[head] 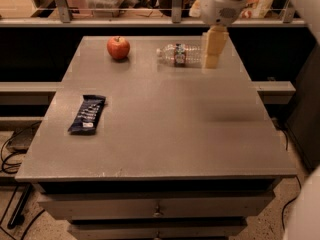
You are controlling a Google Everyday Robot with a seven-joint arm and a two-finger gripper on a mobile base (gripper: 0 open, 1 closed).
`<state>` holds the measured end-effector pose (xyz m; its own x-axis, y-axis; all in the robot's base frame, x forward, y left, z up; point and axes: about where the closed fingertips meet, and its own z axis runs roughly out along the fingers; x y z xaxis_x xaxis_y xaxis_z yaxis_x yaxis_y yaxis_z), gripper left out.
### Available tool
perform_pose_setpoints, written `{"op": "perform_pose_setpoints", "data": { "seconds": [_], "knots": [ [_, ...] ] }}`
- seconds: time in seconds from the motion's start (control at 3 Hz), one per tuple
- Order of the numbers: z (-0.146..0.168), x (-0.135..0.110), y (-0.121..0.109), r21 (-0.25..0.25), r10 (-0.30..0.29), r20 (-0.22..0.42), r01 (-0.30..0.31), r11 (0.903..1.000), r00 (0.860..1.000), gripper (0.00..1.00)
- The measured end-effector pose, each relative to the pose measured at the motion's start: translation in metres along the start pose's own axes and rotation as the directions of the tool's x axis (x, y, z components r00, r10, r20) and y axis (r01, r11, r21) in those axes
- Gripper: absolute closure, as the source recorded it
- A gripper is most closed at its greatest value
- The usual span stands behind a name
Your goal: Place water bottle upright
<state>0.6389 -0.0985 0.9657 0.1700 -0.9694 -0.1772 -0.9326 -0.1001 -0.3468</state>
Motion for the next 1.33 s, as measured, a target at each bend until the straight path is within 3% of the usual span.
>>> {"op": "perform_pose_setpoints", "data": {
  "seconds": [0.33,0.67,1.33],
  "knots": [
    [0.022,-0.002,-0.030,0.029,0.004,-0.036,-0.003,0.9996,0.999,0.00],
    [0.040,0.009,-0.060,0.070,0.049,-0.058,-0.045,0.9965,0.997,0.00],
    [0.052,0.016,-0.068,0.084,0.079,-0.086,-0.072,0.9938,0.993,0.00]
  ]
}}
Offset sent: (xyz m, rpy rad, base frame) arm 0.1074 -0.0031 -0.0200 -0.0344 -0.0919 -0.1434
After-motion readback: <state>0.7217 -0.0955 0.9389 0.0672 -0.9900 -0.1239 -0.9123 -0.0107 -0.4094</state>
